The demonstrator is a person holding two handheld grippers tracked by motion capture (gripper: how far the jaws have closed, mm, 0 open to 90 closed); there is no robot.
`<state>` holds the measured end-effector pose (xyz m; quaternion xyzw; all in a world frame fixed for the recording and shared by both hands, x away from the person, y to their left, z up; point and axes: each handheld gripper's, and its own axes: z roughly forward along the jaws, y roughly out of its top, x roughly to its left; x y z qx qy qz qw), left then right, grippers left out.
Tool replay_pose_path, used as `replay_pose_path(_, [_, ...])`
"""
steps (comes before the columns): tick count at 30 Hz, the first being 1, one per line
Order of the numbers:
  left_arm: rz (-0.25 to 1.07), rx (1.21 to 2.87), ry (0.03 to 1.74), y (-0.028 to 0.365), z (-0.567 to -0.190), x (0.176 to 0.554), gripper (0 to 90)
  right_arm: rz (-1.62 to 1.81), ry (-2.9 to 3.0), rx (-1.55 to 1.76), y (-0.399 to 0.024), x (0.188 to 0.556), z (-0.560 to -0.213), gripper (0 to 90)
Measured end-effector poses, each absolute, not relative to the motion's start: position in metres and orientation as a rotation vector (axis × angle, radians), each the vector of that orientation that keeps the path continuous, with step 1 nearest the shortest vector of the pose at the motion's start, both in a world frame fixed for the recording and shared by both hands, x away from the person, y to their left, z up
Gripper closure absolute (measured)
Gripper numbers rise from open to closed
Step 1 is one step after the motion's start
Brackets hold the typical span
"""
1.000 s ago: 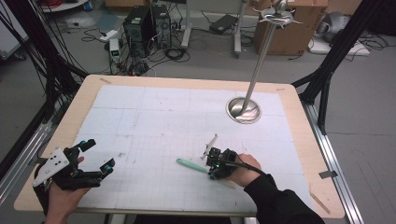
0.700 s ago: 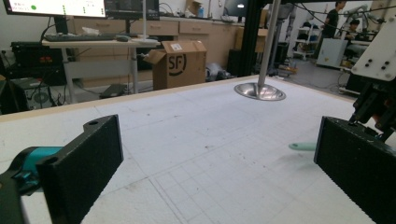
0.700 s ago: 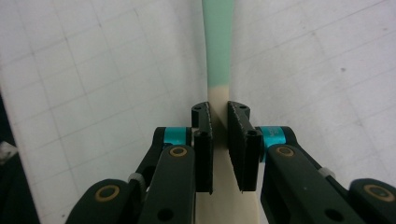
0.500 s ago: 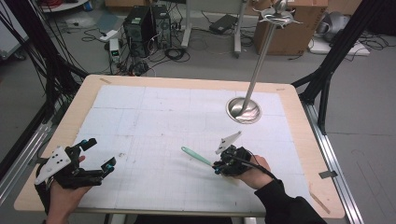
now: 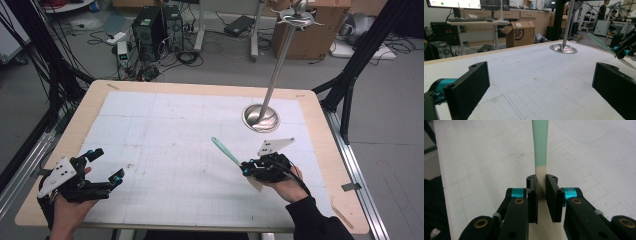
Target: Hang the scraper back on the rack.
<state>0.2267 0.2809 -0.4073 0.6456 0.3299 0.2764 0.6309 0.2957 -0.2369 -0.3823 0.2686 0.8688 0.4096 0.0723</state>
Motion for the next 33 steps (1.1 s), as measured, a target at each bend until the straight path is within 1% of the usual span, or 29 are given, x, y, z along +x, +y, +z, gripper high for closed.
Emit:
replay_pose_path(5, [0.632,1.477,0.756,0.280,-0.407,0.226,1.7,1.370,2.526,0.889,-0.254,0.298,-0.380,80.6])
replay_pose_path(13, [0.636,1.483,0.762,0.280,-0.409,0.224,1.7,1.460,2.397,0.940,-0.276,0.305,-0.376,80.6])
replay_pose_path(33, [0.644,1.476,0.777,0.285,-0.409,0.219,1.7,1.579,2.197,0.972,-0.322,0.328,-0.333,80.7])
